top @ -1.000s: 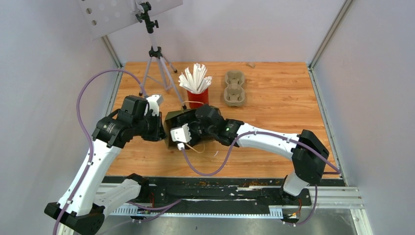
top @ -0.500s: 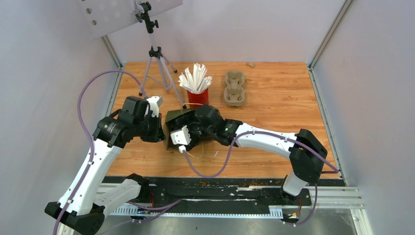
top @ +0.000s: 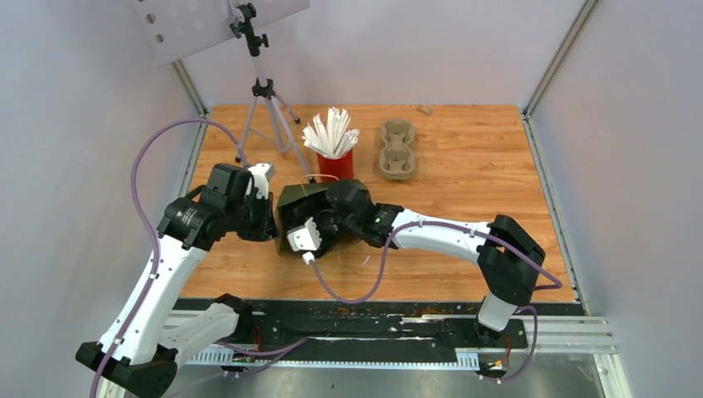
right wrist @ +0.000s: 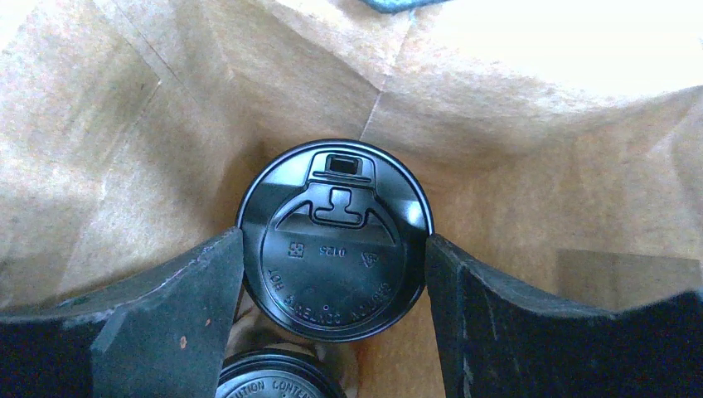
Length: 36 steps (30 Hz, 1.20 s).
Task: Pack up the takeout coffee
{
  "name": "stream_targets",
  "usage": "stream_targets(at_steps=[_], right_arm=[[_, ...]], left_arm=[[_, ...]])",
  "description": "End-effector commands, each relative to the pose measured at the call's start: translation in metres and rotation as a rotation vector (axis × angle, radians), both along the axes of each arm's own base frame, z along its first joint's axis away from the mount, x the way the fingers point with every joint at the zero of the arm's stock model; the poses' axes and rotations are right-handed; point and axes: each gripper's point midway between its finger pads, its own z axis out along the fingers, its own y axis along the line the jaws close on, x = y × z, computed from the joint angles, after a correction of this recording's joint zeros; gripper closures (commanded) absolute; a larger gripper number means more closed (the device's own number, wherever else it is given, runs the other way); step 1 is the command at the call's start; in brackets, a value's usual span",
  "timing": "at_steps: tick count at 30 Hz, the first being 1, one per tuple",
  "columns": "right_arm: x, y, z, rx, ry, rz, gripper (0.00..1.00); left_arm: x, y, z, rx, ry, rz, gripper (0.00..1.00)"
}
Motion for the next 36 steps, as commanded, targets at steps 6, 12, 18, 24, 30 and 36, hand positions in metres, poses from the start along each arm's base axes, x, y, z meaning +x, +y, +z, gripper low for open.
stream_targets(at_steps=[6,12,18,24,30,36], right_arm=[[-0.005,-0.001,0.001,-0.032,-0.025,0.023,0.31],[-0.002,-0.003,-0.009,-0.057,-0.013,0.000,0.31],[0.010,0.007,-0.006,-0.042,-0.030,-0.032,0.31],[0.013,0.012,-0.007,-0.037,-0.033,-0.033,0.31],[0.017,0.013,-0.014,-0.046,-0.043,-0.046,0.31],[0.018,0.012,-0.022,-0.064,-0.045,-0.046,0.31]], left_arm=[[0.000,0.002,0.004,0.011,-0.015,-0.017,1.00],[0.000,0.002,0.005,0.007,-0.021,-0.017,1.00],[-0.001,-0.002,0.006,-0.015,-0.016,-0.024,1.00],[-0.002,-0.004,0.006,-0.027,-0.017,-0.034,1.00],[-0.003,-0.006,0.004,-0.035,-0.012,-0.039,1.00],[-0.004,-0.006,0.003,-0.032,-0.007,-0.043,1.00]])
